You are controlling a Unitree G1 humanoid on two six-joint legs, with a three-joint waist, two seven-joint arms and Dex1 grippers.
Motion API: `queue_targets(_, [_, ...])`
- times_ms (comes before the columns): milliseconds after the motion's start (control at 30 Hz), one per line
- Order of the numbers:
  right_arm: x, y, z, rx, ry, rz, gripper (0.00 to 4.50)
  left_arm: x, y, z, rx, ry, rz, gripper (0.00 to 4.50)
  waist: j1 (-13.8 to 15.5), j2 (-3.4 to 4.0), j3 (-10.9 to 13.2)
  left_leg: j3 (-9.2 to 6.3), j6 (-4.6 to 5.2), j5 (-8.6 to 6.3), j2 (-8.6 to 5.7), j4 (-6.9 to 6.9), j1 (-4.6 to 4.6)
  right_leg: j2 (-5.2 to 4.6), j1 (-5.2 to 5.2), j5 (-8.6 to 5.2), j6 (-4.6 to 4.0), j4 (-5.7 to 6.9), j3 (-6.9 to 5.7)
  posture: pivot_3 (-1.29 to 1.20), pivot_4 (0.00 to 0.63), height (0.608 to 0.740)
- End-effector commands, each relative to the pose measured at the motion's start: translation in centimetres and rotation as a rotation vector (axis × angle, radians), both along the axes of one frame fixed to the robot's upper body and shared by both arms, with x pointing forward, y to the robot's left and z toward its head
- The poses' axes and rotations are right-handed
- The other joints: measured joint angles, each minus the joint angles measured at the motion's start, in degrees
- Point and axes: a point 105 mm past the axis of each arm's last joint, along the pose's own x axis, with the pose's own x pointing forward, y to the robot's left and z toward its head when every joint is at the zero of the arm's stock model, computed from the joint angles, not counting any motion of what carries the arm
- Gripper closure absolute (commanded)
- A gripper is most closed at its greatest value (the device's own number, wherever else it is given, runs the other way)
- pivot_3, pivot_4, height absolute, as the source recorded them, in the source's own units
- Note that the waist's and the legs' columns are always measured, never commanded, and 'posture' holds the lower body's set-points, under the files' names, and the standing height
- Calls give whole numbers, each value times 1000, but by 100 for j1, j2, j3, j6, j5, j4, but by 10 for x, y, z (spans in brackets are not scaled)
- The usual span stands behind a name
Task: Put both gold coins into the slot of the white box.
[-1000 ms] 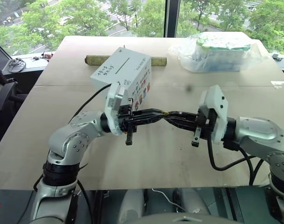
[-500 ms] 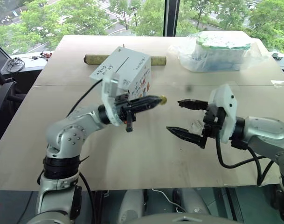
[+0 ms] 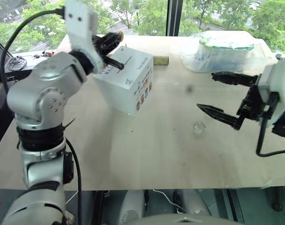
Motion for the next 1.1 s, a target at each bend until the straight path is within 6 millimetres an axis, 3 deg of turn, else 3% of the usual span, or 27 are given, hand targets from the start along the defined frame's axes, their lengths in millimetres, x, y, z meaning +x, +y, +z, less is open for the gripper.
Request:
queue_targets(33, [-1,-4,16,-21,-85,-6,18,2,-5,-3,149,-3,73,4500,-9,-1,3,-1,-1,0,2,0,-1,1,-3,0,0,2,-1,0,150,740])
queue_targets(167, [1,-5,13,-42,-81,-16,18,6,-2,-17,203,48,149,4500,-30,-2,5,1,-2,1,5,-2,-2,1,-6,-1,-1,5,2,0,150,740])
queue_targets(467, [1,-3,9,-54,-57,-6,18,9,5,-26,293,28,214,4500,1,-3,5,4,-3,2,3,1,-4,-6,-7,-1,-1,8,2,0,150,740])
queue_targets(767, [-2,-6,7,-86,-37,-8,18,5,-7,-33,216,122,135,4500,42,-3,5,4,-3,2,3,5,-3,-9,-6,-1,-1,13,1,0,150,740])
queue_targets(1000, [-3,-7,7,-86,-37,-13,18,14,7,-32,196,149,235,4500,93,-3,5,4,-3,2,3,11,-2,-4,-6,0,-1,18,2,0,150,740])
queue_targets(1100, [-4,-7,7,-88,-37,-14,18,15,3,-31,176,152,201,4500,98,-3,5,3,-3,2,3,12,-2,-5,-5,0,-1,19,1,0,150,740])
